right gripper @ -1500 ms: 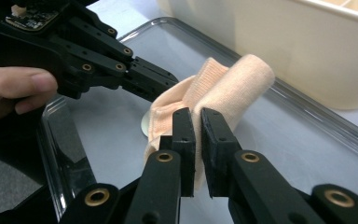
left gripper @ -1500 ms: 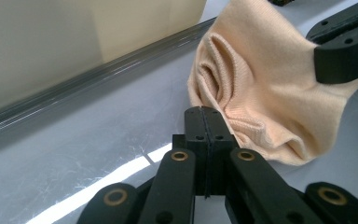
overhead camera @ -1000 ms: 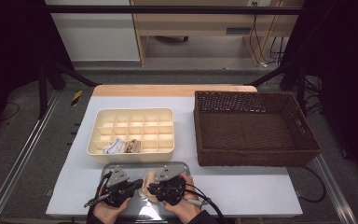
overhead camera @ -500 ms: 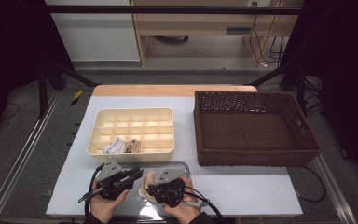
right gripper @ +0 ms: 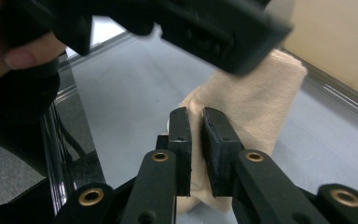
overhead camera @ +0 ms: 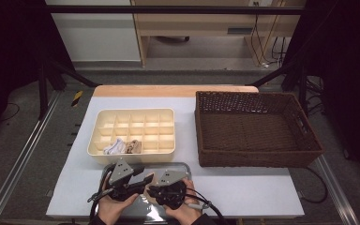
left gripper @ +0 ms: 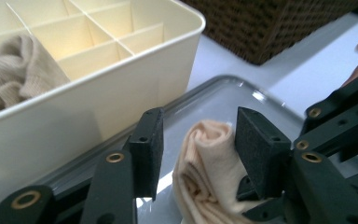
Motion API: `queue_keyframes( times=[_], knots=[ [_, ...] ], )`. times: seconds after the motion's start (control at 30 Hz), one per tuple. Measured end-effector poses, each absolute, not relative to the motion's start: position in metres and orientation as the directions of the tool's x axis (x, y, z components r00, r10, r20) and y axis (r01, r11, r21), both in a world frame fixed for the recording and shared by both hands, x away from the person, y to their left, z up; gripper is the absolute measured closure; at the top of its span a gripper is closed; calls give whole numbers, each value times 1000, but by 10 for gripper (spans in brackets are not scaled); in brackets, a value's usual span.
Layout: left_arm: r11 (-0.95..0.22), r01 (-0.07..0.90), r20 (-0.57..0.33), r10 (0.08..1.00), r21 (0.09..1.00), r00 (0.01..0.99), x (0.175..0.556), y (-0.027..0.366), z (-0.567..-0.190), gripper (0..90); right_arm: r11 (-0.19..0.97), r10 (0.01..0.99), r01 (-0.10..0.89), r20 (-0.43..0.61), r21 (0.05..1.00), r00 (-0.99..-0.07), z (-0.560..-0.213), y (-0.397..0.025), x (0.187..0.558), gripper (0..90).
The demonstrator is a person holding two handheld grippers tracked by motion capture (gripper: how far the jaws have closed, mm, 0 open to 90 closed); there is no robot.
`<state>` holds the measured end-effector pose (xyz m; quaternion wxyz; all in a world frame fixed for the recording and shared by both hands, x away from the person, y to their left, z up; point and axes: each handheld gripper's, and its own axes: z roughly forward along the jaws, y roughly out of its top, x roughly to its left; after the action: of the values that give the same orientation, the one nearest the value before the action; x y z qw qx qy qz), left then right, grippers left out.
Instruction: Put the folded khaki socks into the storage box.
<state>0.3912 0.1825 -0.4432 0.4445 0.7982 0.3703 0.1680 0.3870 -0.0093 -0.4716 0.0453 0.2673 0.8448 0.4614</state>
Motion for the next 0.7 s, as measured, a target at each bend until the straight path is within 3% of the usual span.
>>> queue_keyframes(
  times=[0.43, 0.7],
  knots=[
    [-331, 517, -91, 770, 789, 632, 392, 197, -458, 526, 439, 535, 428, 153, 790, -831, -464, -26, 389, 787],
    [-315, 525, -109, 772, 791, 627, 380, 197, -463, 524, 379, 584, 445, 164, 812, -795, -454, -40, 389, 773]
  ],
)
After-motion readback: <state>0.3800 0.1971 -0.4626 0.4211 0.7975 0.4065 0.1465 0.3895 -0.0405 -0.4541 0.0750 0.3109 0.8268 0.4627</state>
